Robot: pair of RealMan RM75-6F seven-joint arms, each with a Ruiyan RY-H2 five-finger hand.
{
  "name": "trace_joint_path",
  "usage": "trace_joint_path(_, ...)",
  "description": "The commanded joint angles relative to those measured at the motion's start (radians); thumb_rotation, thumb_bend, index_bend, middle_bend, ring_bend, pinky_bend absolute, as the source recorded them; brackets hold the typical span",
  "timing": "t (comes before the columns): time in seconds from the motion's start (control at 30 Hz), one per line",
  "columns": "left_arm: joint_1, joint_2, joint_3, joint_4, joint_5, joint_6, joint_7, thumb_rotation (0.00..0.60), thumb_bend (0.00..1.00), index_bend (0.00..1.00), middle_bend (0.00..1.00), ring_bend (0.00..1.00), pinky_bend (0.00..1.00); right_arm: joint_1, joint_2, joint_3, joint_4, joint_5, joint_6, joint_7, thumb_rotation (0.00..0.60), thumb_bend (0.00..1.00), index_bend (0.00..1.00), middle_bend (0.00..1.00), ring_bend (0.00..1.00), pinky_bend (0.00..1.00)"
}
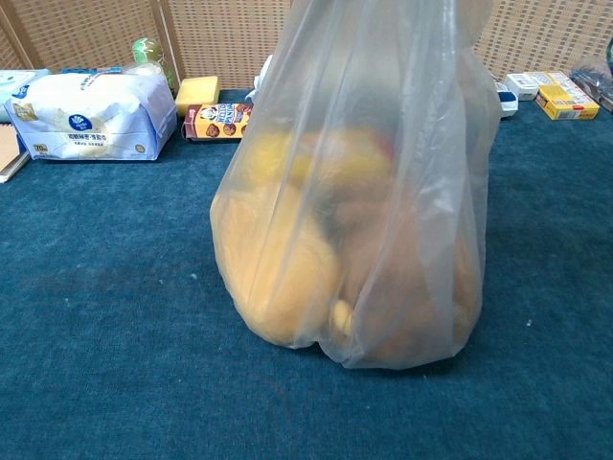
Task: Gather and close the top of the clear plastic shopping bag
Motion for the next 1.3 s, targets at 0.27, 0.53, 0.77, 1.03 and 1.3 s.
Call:
trace_joint_path(0.27, 0.014, 0.006, 0.004, 0.0, -0.01, 0.001, -0.014, 0.6, 0.14, 0.1, 0.25, 0.2, 0.33, 0.012, 0.006, -0.013, 0.012, -0.016, 0.002, 0.032, 0.0, 0.32, 0.48, 0.53, 0.48, 0.36)
trace_joint_path(0.53, 0.022, 0.013, 0.007, 0.003, -0.013, -0.003, -0.024, 0.6, 0.14, 0.1, 0.25, 0.19, 0.33, 0.024, 0.018, -0.027, 0.022, -0.03, 0.0, 0.071, 0.006, 0.34, 0.51, 0.59, 0.55, 0.46)
trace_joint_path(0.77, 0.023, 0.014, 0.006, 0.008, -0.021, -0.011, -0.027, 0.6, 0.14, 0.1, 0.25, 0.19, 0.33, 0.035, 0.033, -0.039, 0.025, -0.042, 0.0, 0.119, 0.182, 0.35, 0.54, 0.65, 0.65, 0.58)
trace_joint_path(1.03, 0.018, 0.01, 0.008, 0.008, -0.025, -0.022, -0.02, 0.6, 0.13, 0.1, 0.25, 0.18, 0.32, 0.048, 0.051, -0.053, 0.033, -0.051, 0.001, 0.184, 0.328, 0.35, 0.57, 0.7, 0.75, 0.68)
trace_joint_path(1.3, 0.018, 0.017, 0.014, 0.009, -0.031, -0.037, -0.011, 0.6, 0.12, 0.1, 0.25, 0.17, 0.31, 0.066, 0.067, -0.063, 0.041, -0.048, -0.014, 0.241, 0.494, 0.35, 0.62, 0.76, 0.85, 0.81)
